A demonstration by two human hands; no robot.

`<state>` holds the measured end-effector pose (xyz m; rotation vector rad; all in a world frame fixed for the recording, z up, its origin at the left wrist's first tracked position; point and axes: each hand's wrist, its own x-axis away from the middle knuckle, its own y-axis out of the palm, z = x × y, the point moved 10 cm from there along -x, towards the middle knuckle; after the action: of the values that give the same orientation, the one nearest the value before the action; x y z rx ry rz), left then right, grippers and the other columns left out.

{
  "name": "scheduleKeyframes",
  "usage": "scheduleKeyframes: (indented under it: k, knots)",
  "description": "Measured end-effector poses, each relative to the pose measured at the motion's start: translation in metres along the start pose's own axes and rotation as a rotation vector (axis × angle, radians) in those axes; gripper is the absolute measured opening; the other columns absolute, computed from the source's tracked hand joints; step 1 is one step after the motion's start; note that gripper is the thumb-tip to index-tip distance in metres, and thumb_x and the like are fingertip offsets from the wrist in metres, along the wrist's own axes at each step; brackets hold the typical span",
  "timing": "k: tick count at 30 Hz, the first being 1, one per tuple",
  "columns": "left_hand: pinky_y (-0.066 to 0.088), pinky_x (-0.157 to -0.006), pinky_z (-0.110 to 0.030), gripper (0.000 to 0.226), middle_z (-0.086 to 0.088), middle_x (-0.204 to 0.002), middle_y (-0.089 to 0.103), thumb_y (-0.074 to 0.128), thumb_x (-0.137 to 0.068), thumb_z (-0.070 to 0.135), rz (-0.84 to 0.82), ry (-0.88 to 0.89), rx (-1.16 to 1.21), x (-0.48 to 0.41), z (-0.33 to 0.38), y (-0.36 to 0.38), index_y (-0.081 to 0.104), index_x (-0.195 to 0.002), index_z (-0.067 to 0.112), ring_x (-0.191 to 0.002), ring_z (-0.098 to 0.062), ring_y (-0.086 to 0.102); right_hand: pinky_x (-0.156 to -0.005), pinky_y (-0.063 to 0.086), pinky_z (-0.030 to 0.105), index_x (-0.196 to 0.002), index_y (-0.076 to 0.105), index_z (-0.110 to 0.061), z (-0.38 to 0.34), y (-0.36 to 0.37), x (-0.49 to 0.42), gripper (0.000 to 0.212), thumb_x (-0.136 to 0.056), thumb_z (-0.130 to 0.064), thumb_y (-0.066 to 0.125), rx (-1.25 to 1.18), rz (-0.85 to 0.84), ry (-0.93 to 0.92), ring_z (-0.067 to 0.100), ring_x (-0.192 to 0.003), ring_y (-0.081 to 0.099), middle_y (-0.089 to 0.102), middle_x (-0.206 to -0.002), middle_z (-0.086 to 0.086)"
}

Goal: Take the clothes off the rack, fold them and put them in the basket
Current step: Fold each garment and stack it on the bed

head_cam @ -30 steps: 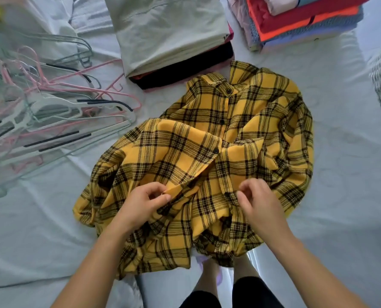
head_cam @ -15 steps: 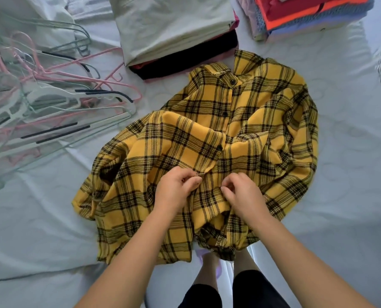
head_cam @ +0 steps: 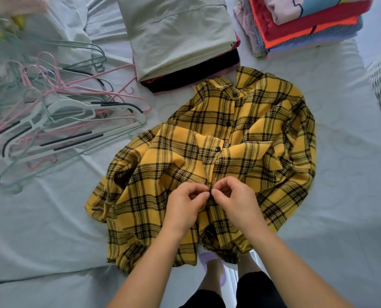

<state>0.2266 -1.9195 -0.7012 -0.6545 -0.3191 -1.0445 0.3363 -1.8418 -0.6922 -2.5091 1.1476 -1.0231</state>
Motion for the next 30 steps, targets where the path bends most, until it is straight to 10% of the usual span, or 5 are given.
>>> scheduleKeyframes:
  k: [6,20,30]
  knots:
    - [0.057,-0.071,-0.025,0.014,-0.004,-0.074,0.069,0.056,-0.088,-0.001,-0.195,-0.157,0.340,0.006,-0.009,0.016,0.066,-0.091,0.009,-0.071,-0.014,0.067,-0.067,0.050,0.024,-0.082,0.062,-0.021,0.011,-0.003,-0.002,0.006,-0.087,-0.018,0.062,-0.058,-0.005,0.056,0.008,-0.076,0.058,0.062,-0.077,-0.009]
    - [0.054,-0.062,-0.022,0.008,0.000,-0.064,0.068,0.064,-0.085,0.007,-0.288,-0.261,0.273,-0.003,-0.012,0.024,0.063,-0.077,0.010,-0.060,-0.010,0.065,-0.068,0.045,0.021,-0.094,0.058,-0.015,-0.008,-0.001,0.013,0.010,-0.088,-0.023,0.061,0.228,0.078,-0.164,0.008,-0.077,0.050,0.053,-0.088,-0.007]
    - [0.048,-0.067,-0.026,0.004,0.013,-0.076,0.058,0.059,-0.088,0.021,-0.210,0.371,-0.500,0.000,0.036,0.023,0.063,-0.089,0.019,-0.071,-0.009,0.056,-0.068,0.048,0.029,-0.084,0.058,-0.022,-0.003,-0.010,-0.003,0.005,-0.084,-0.027,0.059,0.344,-0.070,-0.068,0.011,-0.075,0.054,0.057,-0.081,-0.009]
